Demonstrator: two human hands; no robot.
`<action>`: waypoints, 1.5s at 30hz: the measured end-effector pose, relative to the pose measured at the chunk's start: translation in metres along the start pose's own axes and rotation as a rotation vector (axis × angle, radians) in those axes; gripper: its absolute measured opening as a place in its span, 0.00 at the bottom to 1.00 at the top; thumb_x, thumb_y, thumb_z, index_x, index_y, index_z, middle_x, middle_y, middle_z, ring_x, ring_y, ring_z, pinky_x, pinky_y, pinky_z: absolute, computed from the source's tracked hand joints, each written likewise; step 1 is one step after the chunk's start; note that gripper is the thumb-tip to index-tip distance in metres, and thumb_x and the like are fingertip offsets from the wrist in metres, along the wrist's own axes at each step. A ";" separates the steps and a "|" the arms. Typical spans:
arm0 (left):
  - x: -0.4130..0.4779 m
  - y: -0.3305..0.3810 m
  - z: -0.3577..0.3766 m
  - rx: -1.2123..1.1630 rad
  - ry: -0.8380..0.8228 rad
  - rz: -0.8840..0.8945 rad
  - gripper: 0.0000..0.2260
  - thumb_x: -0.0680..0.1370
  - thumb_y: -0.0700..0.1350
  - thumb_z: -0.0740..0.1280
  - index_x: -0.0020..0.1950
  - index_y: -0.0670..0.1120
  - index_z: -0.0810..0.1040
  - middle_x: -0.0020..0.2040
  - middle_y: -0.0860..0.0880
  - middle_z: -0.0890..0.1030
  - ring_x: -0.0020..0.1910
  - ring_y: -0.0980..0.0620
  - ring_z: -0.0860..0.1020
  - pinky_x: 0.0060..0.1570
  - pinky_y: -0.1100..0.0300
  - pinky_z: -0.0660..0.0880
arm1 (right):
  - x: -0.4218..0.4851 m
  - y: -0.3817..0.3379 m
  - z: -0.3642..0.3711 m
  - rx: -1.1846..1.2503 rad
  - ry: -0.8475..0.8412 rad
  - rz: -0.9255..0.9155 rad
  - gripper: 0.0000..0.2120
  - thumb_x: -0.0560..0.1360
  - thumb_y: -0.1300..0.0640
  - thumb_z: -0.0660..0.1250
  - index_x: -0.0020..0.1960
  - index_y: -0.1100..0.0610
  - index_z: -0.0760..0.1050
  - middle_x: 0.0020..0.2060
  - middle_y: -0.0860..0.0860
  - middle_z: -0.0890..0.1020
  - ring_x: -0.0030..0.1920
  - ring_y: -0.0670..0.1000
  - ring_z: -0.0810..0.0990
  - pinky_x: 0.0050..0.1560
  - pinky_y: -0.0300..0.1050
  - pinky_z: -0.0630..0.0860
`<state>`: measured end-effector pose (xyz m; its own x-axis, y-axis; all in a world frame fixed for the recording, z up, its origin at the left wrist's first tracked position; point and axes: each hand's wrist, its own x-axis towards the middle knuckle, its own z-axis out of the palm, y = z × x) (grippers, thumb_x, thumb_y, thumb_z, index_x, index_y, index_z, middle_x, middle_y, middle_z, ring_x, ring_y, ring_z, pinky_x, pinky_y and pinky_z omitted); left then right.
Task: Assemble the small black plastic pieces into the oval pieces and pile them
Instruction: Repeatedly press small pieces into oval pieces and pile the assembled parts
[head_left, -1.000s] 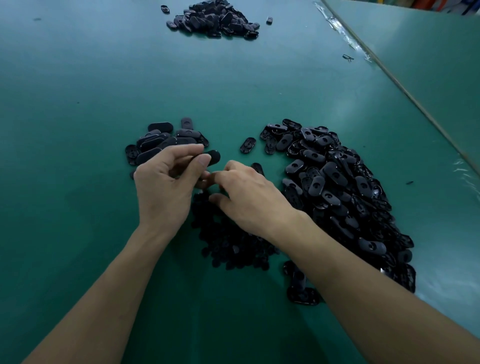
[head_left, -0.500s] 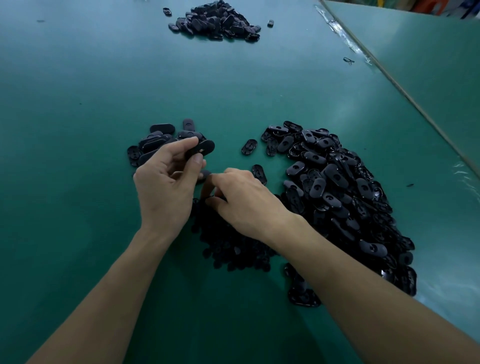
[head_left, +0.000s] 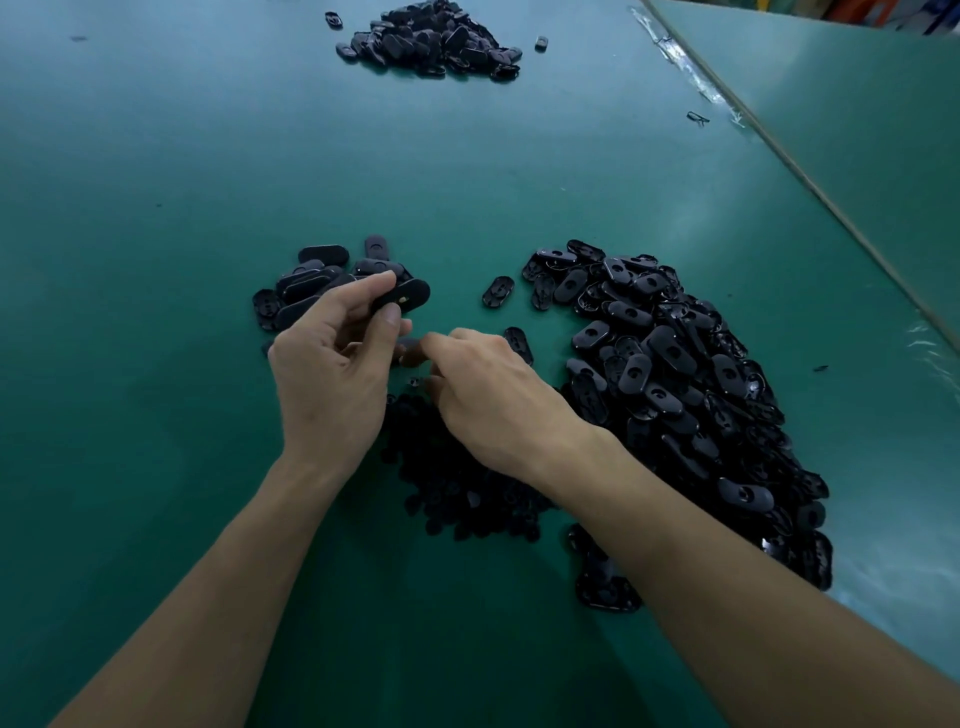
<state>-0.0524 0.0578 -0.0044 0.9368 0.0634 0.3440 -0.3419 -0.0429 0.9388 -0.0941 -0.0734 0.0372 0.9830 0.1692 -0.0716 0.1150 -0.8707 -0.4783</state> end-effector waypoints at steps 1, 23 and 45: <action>0.000 0.000 0.000 0.002 0.002 -0.002 0.11 0.80 0.37 0.68 0.59 0.49 0.81 0.42 0.61 0.84 0.43 0.55 0.85 0.43 0.66 0.80 | 0.001 0.000 -0.001 0.000 -0.004 0.009 0.11 0.82 0.61 0.59 0.63 0.57 0.74 0.51 0.54 0.75 0.52 0.58 0.76 0.52 0.57 0.77; -0.004 0.004 -0.004 0.031 -0.126 -0.052 0.11 0.77 0.40 0.72 0.54 0.55 0.83 0.46 0.50 0.86 0.42 0.49 0.85 0.51 0.47 0.82 | -0.001 -0.001 -0.022 0.295 0.371 0.003 0.05 0.79 0.62 0.68 0.52 0.55 0.82 0.42 0.47 0.84 0.43 0.41 0.81 0.47 0.32 0.77; -0.006 0.005 0.000 0.020 -0.208 -0.028 0.10 0.77 0.36 0.72 0.56 0.46 0.84 0.47 0.52 0.86 0.43 0.55 0.85 0.45 0.63 0.81 | -0.001 -0.001 -0.020 0.283 0.421 0.067 0.04 0.77 0.62 0.69 0.48 0.54 0.82 0.39 0.47 0.83 0.41 0.42 0.81 0.45 0.36 0.78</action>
<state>-0.0594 0.0576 -0.0016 0.9419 -0.1421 0.3043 -0.3155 -0.0635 0.9468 -0.0924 -0.0818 0.0555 0.9659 -0.1341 0.2213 0.0643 -0.7040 -0.7073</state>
